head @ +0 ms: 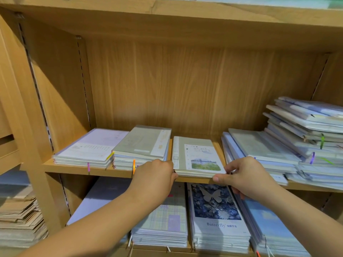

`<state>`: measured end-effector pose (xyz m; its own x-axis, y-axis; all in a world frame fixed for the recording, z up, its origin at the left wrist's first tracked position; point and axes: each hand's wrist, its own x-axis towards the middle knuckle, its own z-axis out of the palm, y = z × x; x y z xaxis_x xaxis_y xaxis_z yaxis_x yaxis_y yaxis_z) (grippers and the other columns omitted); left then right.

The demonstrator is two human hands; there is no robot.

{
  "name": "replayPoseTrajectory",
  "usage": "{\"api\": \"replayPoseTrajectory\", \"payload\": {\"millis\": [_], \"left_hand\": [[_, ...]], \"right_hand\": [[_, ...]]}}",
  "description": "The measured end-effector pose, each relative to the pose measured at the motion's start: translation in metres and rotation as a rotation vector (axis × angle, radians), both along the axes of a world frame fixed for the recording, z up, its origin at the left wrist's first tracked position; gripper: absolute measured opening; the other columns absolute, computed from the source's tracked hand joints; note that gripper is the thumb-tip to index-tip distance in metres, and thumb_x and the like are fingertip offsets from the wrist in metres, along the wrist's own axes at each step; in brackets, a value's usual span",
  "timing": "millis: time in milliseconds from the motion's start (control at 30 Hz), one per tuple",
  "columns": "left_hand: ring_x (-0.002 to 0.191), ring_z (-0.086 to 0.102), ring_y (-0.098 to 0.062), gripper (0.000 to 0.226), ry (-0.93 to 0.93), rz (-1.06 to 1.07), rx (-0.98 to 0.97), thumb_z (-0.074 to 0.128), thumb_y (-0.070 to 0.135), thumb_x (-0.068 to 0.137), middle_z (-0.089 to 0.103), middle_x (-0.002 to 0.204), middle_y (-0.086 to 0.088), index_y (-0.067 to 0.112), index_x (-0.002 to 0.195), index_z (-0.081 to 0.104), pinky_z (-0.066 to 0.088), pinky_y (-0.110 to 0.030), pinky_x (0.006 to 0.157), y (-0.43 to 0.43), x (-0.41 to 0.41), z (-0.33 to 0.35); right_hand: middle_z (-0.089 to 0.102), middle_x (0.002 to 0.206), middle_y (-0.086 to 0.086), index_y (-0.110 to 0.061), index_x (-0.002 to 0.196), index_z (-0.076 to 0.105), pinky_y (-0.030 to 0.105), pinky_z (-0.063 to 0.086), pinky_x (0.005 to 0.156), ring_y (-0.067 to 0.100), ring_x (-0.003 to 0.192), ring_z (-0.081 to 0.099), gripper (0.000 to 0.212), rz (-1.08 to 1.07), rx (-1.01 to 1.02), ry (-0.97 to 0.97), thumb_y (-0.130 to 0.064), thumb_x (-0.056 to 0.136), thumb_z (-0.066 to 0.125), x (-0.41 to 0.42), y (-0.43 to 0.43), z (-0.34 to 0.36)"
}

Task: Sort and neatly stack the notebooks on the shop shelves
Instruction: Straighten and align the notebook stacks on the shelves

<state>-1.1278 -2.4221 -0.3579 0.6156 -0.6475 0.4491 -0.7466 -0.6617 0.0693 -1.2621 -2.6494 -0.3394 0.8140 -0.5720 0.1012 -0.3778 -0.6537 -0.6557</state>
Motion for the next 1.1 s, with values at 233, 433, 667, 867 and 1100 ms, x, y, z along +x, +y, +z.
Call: {"api": "replayPoseTrajectory", "payload": {"millis": [233, 433, 667, 867, 1100], "left_hand": [[0.091, 0.067, -0.024, 0.025, -0.048, 0.003, 0.048, 0.044, 0.045, 0.105, 0.068, 0.096, 0.001, 0.025, 0.104, 0.059, 0.054, -0.036, 0.072, 0.001, -0.007, 0.004], [0.069, 0.061, -0.012, 0.033, 0.047, -0.222, -0.167, 0.049, 0.052, 0.095, 0.063, 0.065, 0.009, 0.031, 0.119, 0.056, 0.055, -0.039, 0.065, -0.002, -0.018, 0.022], [0.089, 0.059, -0.009, 0.024, 0.244, -0.376, -0.199, 0.06, 0.04, 0.094, 0.066, 0.101, 0.009, 0.024, 0.109, 0.071, 0.054, -0.033, 0.084, -0.105, -0.038, 0.043], [0.066, 0.049, -0.017, 0.056, 0.414, -0.391, -0.066, 0.08, 0.062, 0.075, 0.051, 0.075, -0.002, 0.01, 0.079, 0.06, 0.04, -0.033, 0.061, -0.178, -0.033, 0.052], [0.074, 0.064, 0.007, 0.048, 0.606, -0.486, -0.149, 0.079, 0.061, 0.077, 0.071, 0.088, 0.022, 0.035, 0.117, 0.072, 0.052, -0.015, 0.067, -0.182, -0.026, 0.038]], "right_hand": [[0.061, 0.047, -0.007, -0.026, 0.09, 0.07, 0.027, 0.047, 0.051, 0.009, 0.042, 0.06, 0.047, -0.058, -0.292, 0.099, -0.068, 0.07, 0.082, -0.002, 0.012, 0.016], [0.058, 0.062, -0.012, -0.031, 0.084, 0.071, 0.026, 0.04, 0.052, 0.004, 0.057, 0.056, 0.04, -0.103, -0.367, 0.041, -0.068, 0.072, 0.08, -0.027, -0.007, 0.033], [0.06, 0.074, -0.016, -0.036, 0.094, 0.071, 0.032, 0.05, 0.066, 0.009, 0.078, 0.062, 0.02, -0.239, -0.452, -0.088, -0.055, 0.087, 0.071, -0.075, -0.065, 0.036], [0.051, 0.124, -0.014, -0.036, 0.138, 0.058, 0.031, 0.048, 0.094, 0.012, 0.123, 0.046, 0.053, -0.074, -0.696, 0.008, -0.062, 0.092, 0.059, -0.089, -0.094, 0.024], [0.053, 0.134, -0.013, -0.043, 0.152, 0.037, 0.03, 0.046, 0.097, 0.017, 0.13, 0.038, 0.062, -0.093, -0.864, 0.152, -0.066, 0.096, 0.048, -0.079, -0.103, 0.018]]}}
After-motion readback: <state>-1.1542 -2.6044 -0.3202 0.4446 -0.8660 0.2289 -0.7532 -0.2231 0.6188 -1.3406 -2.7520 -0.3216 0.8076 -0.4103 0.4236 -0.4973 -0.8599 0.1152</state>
